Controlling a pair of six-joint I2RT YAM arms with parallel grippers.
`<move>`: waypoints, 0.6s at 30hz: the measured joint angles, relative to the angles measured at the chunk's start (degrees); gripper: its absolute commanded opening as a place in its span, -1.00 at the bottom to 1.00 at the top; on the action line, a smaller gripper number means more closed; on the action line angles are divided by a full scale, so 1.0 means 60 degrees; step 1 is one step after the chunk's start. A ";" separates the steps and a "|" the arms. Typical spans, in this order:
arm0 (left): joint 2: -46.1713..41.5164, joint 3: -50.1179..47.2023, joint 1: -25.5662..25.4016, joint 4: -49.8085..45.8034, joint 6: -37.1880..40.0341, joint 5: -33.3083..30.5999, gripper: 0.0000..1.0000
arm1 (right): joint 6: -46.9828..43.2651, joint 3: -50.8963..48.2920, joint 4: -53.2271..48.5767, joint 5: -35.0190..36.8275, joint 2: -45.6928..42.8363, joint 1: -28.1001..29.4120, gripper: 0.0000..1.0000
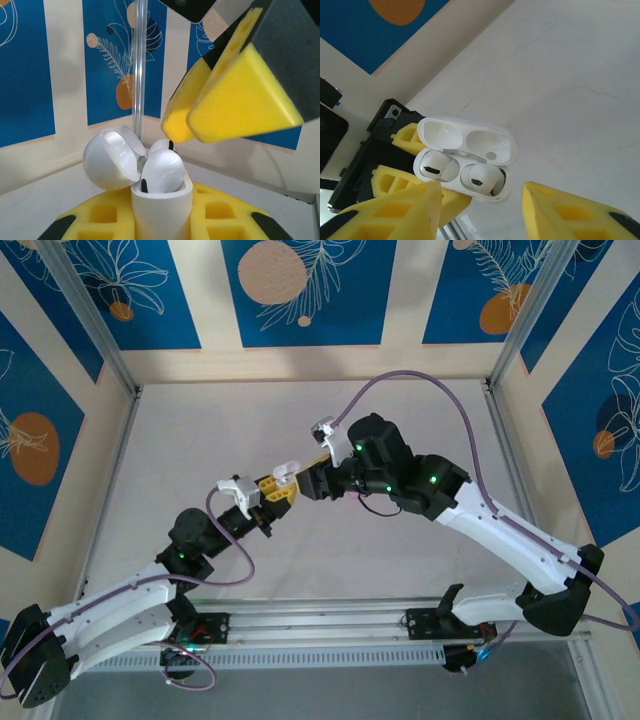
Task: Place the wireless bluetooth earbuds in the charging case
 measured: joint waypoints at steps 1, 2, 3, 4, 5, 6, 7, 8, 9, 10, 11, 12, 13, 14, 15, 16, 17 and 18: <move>0.0000 0.0000 0.0000 0.0000 0.0066 0.0007 -0.75 | 0.0036 0.0000 -0.0004 -0.0033 -0.0033 -0.0047 -0.01; 0.0000 0.0000 0.0000 -0.0004 0.0138 0.0051 -0.74 | 0.0138 0.0007 -0.0007 -0.0080 -0.0066 -0.0146 -0.01; 0.0000 0.0000 0.0000 -0.0015 0.0219 0.0131 -0.74 | 0.0237 0.0022 -0.0018 -0.0153 -0.0087 -0.0270 -0.01; 0.0000 0.0000 0.0000 -0.0036 0.0324 0.0215 -0.74 | 0.0339 0.0073 -0.0058 -0.0273 -0.0087 -0.0437 -0.01; 0.0000 0.0000 0.0000 -0.0080 0.0423 0.0321 -0.73 | 0.0488 0.0127 -0.0058 -0.0452 -0.0084 -0.0656 0.00; 0.0000 0.0000 0.0000 -0.0124 0.0539 0.0437 -0.74 | 0.0663 0.0208 -0.0080 -0.0663 -0.0066 -0.0922 0.04; 0.0000 0.0000 0.0000 -0.0182 0.0641 0.0539 -0.73 | 0.0780 0.0310 -0.0127 -0.0845 -0.0029 -0.1137 0.04; 0.0000 0.0004 0.0000 -0.0270 0.0721 0.0656 -0.73 | 0.0925 0.0499 -0.0237 -0.1078 0.0058 -0.1373 0.04; 0.0000 0.0004 0.0000 -0.0361 0.0831 0.0761 -0.73 | 0.1064 0.0765 -0.0401 -0.1330 0.0219 -0.1592 0.04; 0.0000 0.0004 0.0000 -0.0437 0.0907 0.0841 -0.73 | 0.1158 0.1035 -0.0532 -0.1537 0.0404 -0.1763 0.04; 0.0000 0.0007 0.0000 -0.0514 0.0965 0.0943 -0.73 | 0.1209 0.1322 -0.0670 -0.1767 0.0645 -0.1894 0.03; 0.0000 0.0011 0.0000 -0.0557 0.1035 0.1027 -0.72 | 0.1224 0.1574 -0.0809 -0.2018 0.0922 -0.1967 0.04; 0.0000 0.0011 0.0000 -0.0583 0.1096 0.1111 -0.72 | 0.1235 0.1741 -0.0936 -0.2226 0.1144 -0.1989 0.03; 0.0000 0.0015 0.0000 -0.0594 0.1158 0.1195 -0.71 | 0.1231 0.1912 -0.1111 -0.2521 0.1450 -0.1989 0.02; 0.0000 0.0047 0.0000 -0.0645 0.1188 0.1282 -0.71 | 0.1209 0.2047 -0.1311 -0.2794 0.1756 -0.1978 0.02; 0.0000 0.0087 0.0000 -0.0685 0.1217 0.1348 -0.71 | 0.1195 0.2127 -0.1464 -0.2994 0.1989 -0.1967 0.02; 0.0007 0.0138 0.0000 -0.0710 0.1253 0.1417 -0.71 | 0.1169 0.2186 -0.1643 -0.3213 0.2251 -0.1945 0.01; 0.0007 0.0175 0.0000 -0.0718 0.1290 0.1453 -0.71 | 0.1115 0.2208 -0.1814 -0.3442 0.2470 -0.1931 0.00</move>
